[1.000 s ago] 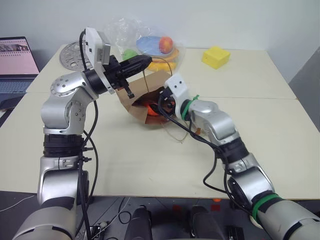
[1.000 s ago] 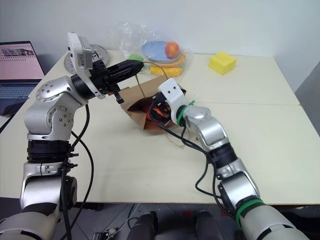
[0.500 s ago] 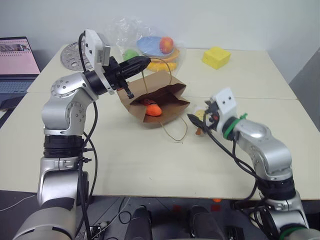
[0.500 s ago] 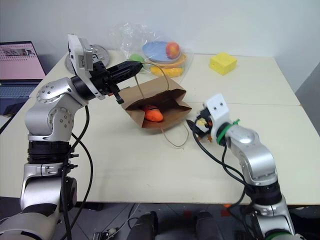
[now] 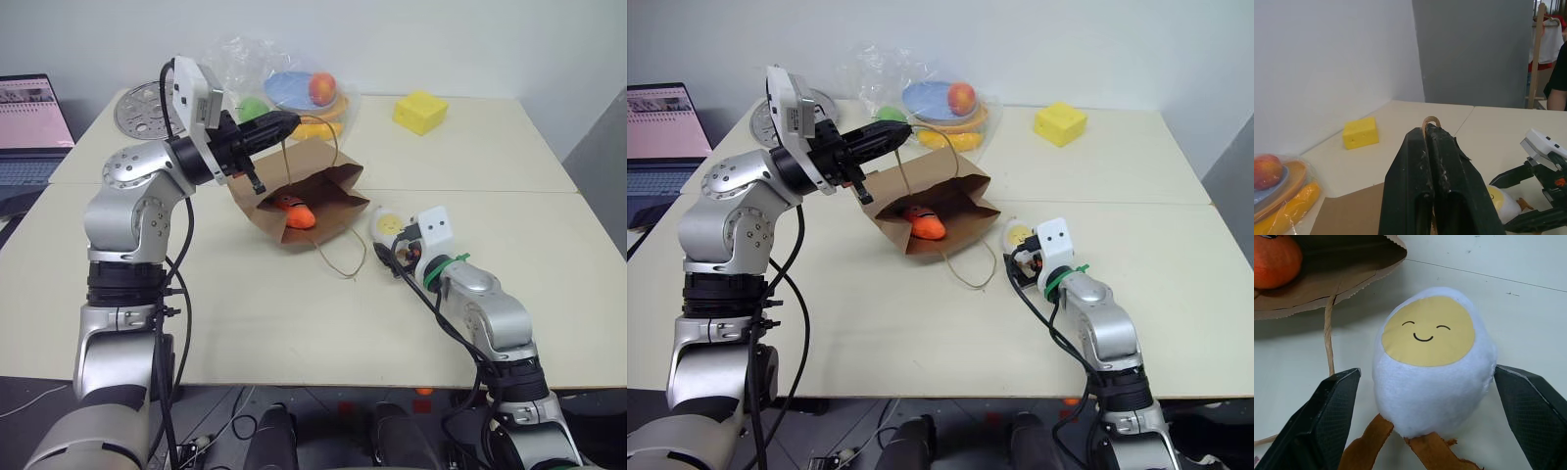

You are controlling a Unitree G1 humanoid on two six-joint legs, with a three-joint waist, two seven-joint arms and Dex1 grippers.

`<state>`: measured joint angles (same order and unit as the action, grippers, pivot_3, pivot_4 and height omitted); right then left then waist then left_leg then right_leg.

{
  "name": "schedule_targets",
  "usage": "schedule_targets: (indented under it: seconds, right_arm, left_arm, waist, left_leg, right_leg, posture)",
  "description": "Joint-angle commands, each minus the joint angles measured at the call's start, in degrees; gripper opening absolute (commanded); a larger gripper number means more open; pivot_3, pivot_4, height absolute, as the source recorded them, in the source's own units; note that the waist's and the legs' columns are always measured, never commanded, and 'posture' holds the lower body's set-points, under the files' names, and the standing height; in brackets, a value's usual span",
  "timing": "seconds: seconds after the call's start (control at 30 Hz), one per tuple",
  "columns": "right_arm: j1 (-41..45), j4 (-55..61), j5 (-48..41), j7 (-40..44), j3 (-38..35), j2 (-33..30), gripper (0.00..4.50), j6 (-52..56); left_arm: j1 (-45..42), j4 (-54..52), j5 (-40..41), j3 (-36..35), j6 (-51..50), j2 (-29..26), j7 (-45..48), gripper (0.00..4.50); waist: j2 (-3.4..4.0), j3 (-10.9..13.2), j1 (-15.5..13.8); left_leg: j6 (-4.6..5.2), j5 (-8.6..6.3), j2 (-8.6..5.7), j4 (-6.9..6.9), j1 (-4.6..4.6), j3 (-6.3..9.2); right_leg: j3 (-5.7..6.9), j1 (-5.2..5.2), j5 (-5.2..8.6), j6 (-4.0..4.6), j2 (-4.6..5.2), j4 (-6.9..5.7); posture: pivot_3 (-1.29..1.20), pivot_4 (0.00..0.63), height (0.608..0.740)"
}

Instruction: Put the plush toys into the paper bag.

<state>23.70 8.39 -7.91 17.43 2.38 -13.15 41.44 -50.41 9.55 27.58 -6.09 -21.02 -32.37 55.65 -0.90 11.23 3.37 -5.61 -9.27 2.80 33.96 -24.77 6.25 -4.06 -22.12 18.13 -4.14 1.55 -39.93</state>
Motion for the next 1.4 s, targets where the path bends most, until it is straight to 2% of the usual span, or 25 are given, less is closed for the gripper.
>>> schedule_targets:
  seconds: [0.03,0.27,0.37,0.67,0.8,0.93,1.13,1.4]
  right_arm:
    - [0.7,0.26,0.32,0.19,0.01,-0.4,3.6,-2.72]
    - [-0.81,1.14,0.18,2.79,-0.2,-3.92,1.0,-4.3]
    - [-0.52,2.26,-0.83,3.73,-1.05,-5.11,0.03,-4.6]
    - [4.33,11.25,-9.97,14.44,-0.63,-10.68,0.01,1.88]
    - [5.39,12.03,-11.58,16.05,0.67,-11.56,0.01,4.24]
    - [10.83,4.51,-7.75,12.19,5.59,-5.36,0.01,1.36]
    - [15.02,-3.92,-4.27,10.56,9.19,-0.07,0.01,-3.08]
    - [24.81,-21.87,0.82,6.27,8.86,5.61,0.01,-10.65]
  left_arm:
    - [-1.62,-1.77,0.11,-0.74,0.12,-0.91,-0.14,0.0]
    - [-0.94,-2.63,0.16,-1.08,-0.46,-1.39,-0.49,0.0]
    - [-0.95,-2.54,0.07,-1.08,-0.46,-1.42,-0.53,0.0]
    - [-1.05,-1.82,-0.12,-1.0,-0.05,-1.62,-0.21,0.0]
    - [-1.17,-1.55,-0.26,-0.91,0.24,-1.53,-0.08,0.0]
    - [-0.71,-1.97,-0.45,-0.63,0.66,-1.22,-0.06,0.0]
    - [0.26,-3.06,-0.19,-0.8,0.37,-1.31,-0.18,0.0]
    - [0.78,-4.45,0.31,-0.75,-0.41,-1.1,-0.27,0.0]
  waist:
    - [0.0,0.0,-0.01]
    - [0.0,0.0,-0.03]
    - [0.0,0.0,-0.05]
    - [0.01,0.0,0.01]
    - [0.0,0.0,-0.07]
    - [0.01,0.0,0.47]
    - [0.01,0.01,0.25]
    - [0.01,0.01,0.09]
  left_leg:
    - [0.0,0.0,0.0,0.0,0.0,0.0]
    - [0.0,0.0,0.0,0.0,0.0,0.0]
    - [0.0,0.0,0.0,0.0,0.0,0.0]
    - [0.0,0.0,0.0,0.0,0.0,0.0]
    - [0.0,0.0,0.0,0.01,0.0,0.02]
    - [0.0,0.0,0.0,0.03,0.01,-0.01]
    - [0.0,0.0,0.0,0.02,0.0,0.02]
    - [0.0,0.0,0.0,0.02,0.0,0.02]
  right_leg:
    - [0.0,0.0,0.0,0.0,0.0,0.0]
    - [0.0,0.0,0.0,0.0,0.0,0.0]
    - [0.0,0.01,0.0,0.0,0.0,0.0]
    - [0.0,0.01,0.0,0.0,0.0,0.0]
    - [0.01,0.02,0.0,0.0,0.0,0.01]
    - [-0.01,0.02,0.0,0.0,-0.01,-0.01]
    - [0.01,0.01,0.0,0.01,0.0,-0.01]
    - [0.02,0.0,-0.01,0.01,-0.01,-0.02]
  posture:
    - [0.0,0.15,0.74]
    - [0.0,0.15,0.74]
    - [0.0,0.15,0.74]
    - [0.0,0.15,0.74]
    - [0.0,0.15,0.74]
    - [0.0,0.15,0.74]
    - [0.0,0.15,0.74]
    - [0.0,0.15,0.74]
